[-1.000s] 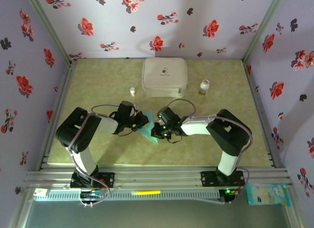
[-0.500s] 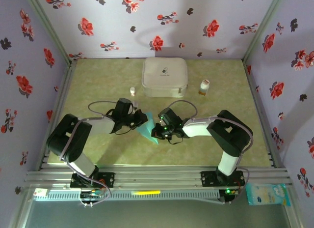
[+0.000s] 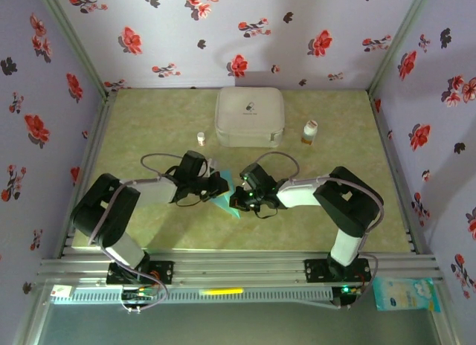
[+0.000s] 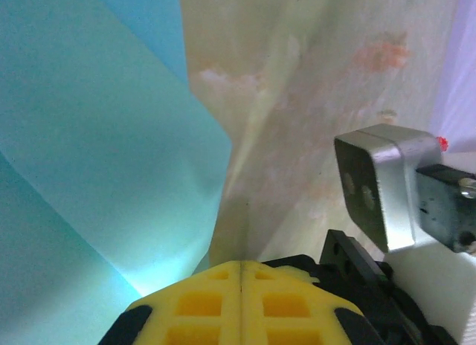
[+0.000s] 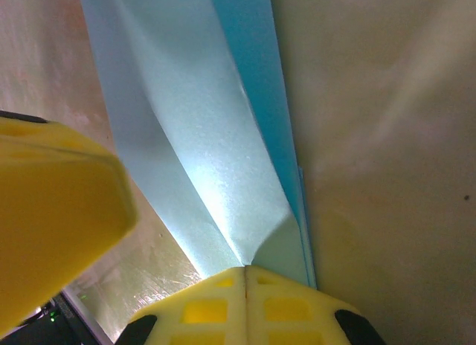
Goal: Fold a paper plane with a square sheet of paper (pick it up from the middle)
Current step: Fourth fold the wing at the center of the table.
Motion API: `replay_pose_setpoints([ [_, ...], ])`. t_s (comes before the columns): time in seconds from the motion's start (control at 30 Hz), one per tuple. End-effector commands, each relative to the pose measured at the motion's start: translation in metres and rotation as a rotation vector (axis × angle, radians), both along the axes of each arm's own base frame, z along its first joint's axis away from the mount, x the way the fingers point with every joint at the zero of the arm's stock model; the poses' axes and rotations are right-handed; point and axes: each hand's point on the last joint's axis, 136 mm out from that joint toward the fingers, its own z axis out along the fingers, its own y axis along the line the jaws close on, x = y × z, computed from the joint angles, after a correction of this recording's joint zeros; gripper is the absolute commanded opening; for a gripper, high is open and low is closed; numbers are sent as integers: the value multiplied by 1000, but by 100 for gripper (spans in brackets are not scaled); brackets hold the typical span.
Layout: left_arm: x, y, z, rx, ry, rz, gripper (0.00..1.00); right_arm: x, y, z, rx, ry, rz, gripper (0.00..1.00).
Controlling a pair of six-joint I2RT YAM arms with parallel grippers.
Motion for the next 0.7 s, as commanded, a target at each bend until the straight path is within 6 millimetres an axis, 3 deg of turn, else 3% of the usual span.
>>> replay_pose_setpoints([
  [0.0, -11, -2, -10, 3, 34, -46, 0, -16, -24, -31, -108, 89, -24, 0],
  [0.2, -10, -7, -19, 0, 56, -47, 0, -18, -27, -34, -110, 94, -33, 0],
  [0.43, -3, 14, -52, 146, 94, 37, 0, -24, -33, -40, -121, 111, -36, 0],
  [0.67, 12, 27, -54, 183, 91, 92, 0, -34, -45, -53, -174, 138, -17, 0],
])
